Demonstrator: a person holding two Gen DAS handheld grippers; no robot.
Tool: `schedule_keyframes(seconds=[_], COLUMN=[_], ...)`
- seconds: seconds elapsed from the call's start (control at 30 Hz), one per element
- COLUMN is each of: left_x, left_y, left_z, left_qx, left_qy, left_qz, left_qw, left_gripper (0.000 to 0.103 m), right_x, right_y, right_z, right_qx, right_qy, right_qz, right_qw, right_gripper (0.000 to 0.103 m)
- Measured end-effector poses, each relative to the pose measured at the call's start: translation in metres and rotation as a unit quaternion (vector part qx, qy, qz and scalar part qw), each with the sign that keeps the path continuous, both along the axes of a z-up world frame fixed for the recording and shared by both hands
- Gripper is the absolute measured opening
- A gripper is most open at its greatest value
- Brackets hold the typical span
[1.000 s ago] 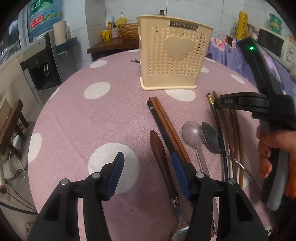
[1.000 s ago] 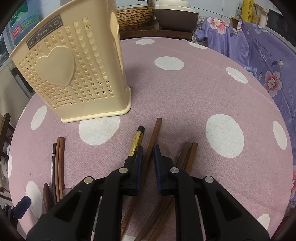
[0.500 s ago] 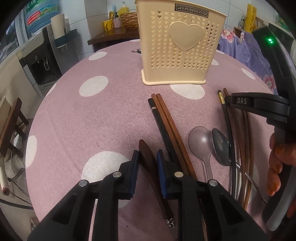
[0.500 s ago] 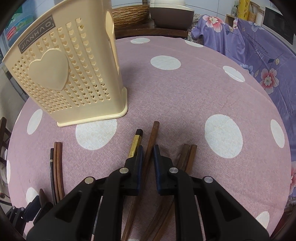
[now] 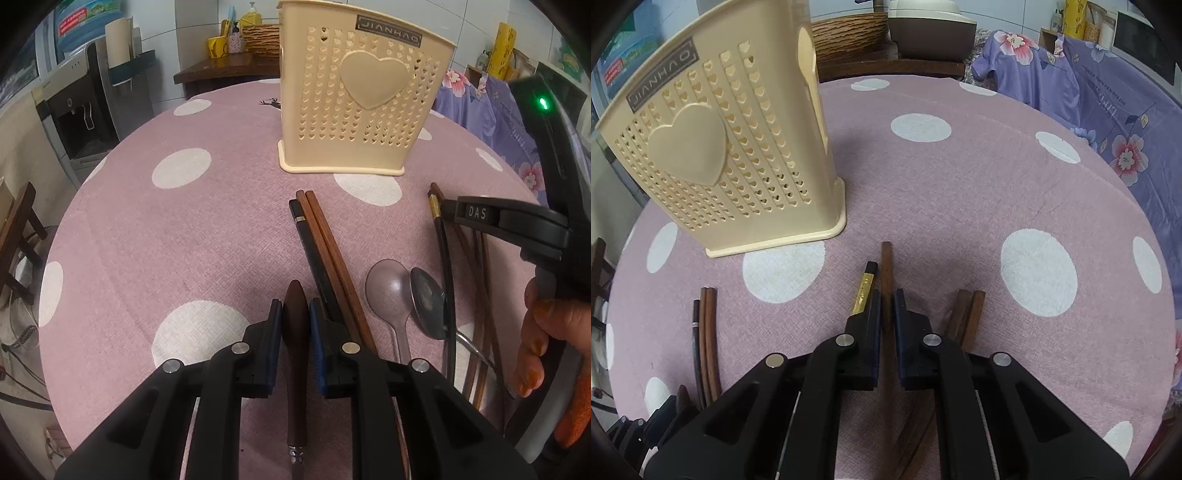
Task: Organize utensils
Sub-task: 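Close the left tool on the wooden-handled spoon while the right tool grasps the brown chopstick, then carry the spoon with the left tool into the cream holder while the right tool drops the chopstick in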
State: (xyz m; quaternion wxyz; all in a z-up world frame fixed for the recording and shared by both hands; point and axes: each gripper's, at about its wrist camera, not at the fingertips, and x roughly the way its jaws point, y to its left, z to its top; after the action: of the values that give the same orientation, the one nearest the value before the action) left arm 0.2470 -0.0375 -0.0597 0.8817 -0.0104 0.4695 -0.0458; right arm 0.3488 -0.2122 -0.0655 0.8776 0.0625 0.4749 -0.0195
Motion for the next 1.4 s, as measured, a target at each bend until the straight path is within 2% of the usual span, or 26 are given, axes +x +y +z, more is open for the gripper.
schedule_keyframes(seconds=[0.17, 0.33, 0.5, 0.67, 0.93, 1.4], left_x=[-0.006, -0.011, -0.018, -0.025, -0.026, -0.013], left_y=[0.011, 0.027, 0.040, 0.058, 0.065, 0.068], left_z=[0.019, 0.050, 0.083, 0.097, 0.103, 0.121], left_qx=[-0.026, -0.044, -0.037, -0.045, -0.043, -0.040], left_qy=[-0.028, -0.074, -0.127, -0.156, -0.176, -0.196], left_qz=[-0.002, 0.000, 0.007, 0.023, 0.033, 0.030], left_qw=[0.9992, 0.9963, 0.9912, 0.9865, 0.9830, 0.9793], left_gripper=[0.016, 0.016, 0.016, 0.016, 0.016, 0.016], right_x=[-0.011, -0.032, -0.069, -0.106, -0.126, -0.117], right_y=[-0.010, -0.029, -0.049, -0.072, -0.075, -0.065], right_z=[0.013, 0.047, 0.093, 0.127, 0.150, 0.167], right_qx=[0.049, 0.085, 0.100, 0.111, 0.118, 0.119], right_qy=[-0.026, -0.083, -0.160, -0.214, -0.234, -0.245], right_qz=[0.020, 0.037, 0.059, 0.068, 0.084, 0.096], right_qw=[0.998, 0.992, 0.980, 0.968, 0.961, 0.957], right_gripper=[0.007, 0.007, 0.007, 0.007, 0.007, 0.007])
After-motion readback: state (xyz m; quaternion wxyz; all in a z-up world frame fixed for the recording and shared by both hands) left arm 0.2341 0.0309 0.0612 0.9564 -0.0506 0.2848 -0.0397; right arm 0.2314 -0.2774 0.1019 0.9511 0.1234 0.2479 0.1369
